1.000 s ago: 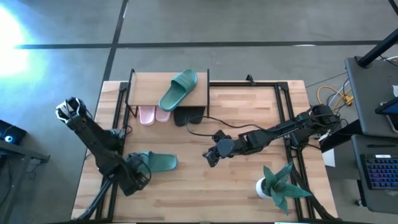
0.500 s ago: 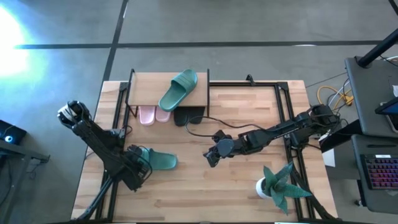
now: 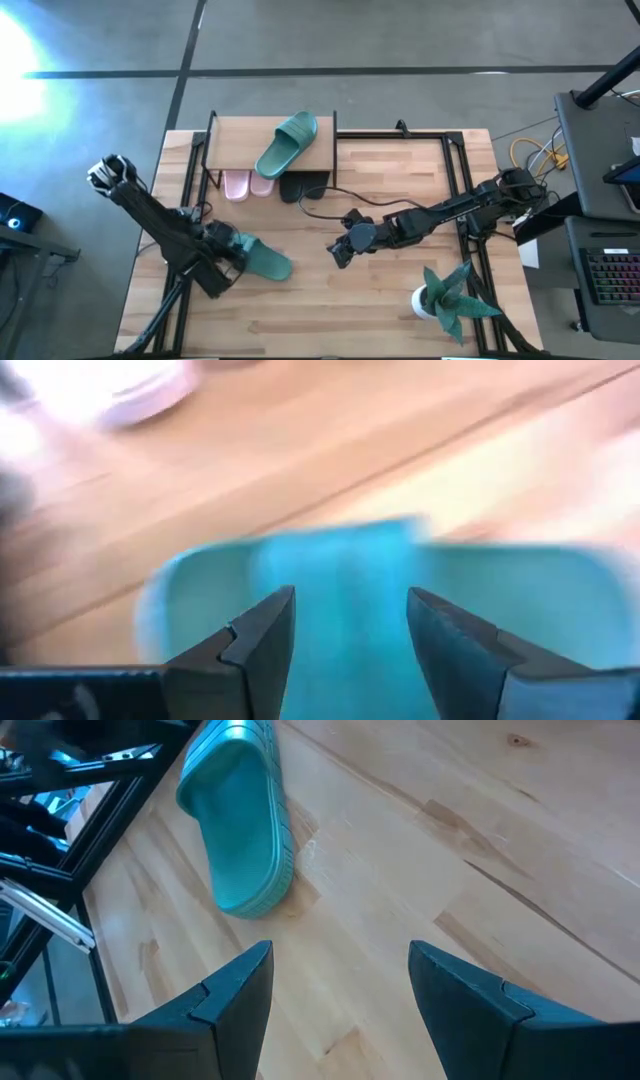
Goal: Pick and place slides into the shelf
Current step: Put the green slide on the shelf
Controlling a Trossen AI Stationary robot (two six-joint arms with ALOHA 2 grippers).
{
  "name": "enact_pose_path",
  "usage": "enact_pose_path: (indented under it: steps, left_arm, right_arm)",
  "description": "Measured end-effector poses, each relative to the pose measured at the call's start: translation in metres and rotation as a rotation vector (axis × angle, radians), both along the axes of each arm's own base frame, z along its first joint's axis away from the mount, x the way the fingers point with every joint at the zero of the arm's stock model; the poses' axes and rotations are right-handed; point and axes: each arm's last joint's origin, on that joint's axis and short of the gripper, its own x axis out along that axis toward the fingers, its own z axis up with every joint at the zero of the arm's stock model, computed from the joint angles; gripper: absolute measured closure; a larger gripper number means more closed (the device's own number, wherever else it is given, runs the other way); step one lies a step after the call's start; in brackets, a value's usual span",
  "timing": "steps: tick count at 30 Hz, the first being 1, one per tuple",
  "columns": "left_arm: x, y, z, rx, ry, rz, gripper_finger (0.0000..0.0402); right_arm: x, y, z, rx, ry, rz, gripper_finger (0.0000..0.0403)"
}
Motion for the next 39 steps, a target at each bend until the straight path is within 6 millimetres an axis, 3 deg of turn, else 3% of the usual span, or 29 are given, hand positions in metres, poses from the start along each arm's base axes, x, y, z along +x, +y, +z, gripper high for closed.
enact_pose_path:
  steps: [4, 8, 20, 26, 32, 39]
  left_arm:
    - [0.01, -0.006, 0.014, -0.019, -0.196, -0.12, 0.0222]
    - [0.021, -0.016, 0.016, -0.052, -0.239, -0.243, 0.0222]
    - [0.03, -0.035, -0.025, -0.184, 0.112, -0.352, 0.0222]
    - [0.024, -0.039, -0.027, -0.304, 0.29, -0.342, 0.0222]
    - [0.022, -0.036, -0.012, -0.266, 0.324, -0.288, 0.0222]
    - [0.027, -0.032, 0.029, -0.118, 0.156, -0.273, 0.0222]
  right_arm:
    - [0.0, 0.0, 0.0, -0.009, -0.002, -0.01, 0.0179]
    - [0.0, -0.002, 0.0, -0.023, -0.006, -0.029, 0.0179]
    - [0.001, -0.005, 0.0, -0.036, -0.009, -0.048, 0.0179]
    - [0.001, -0.005, 0.0, -0.037, -0.009, -0.047, 0.0179]
    - [0.001, -0.005, 0.0, -0.037, -0.009, -0.047, 0.0179]
    - [0.001, -0.005, 0.0, -0.038, -0.007, -0.046, 0.0179]
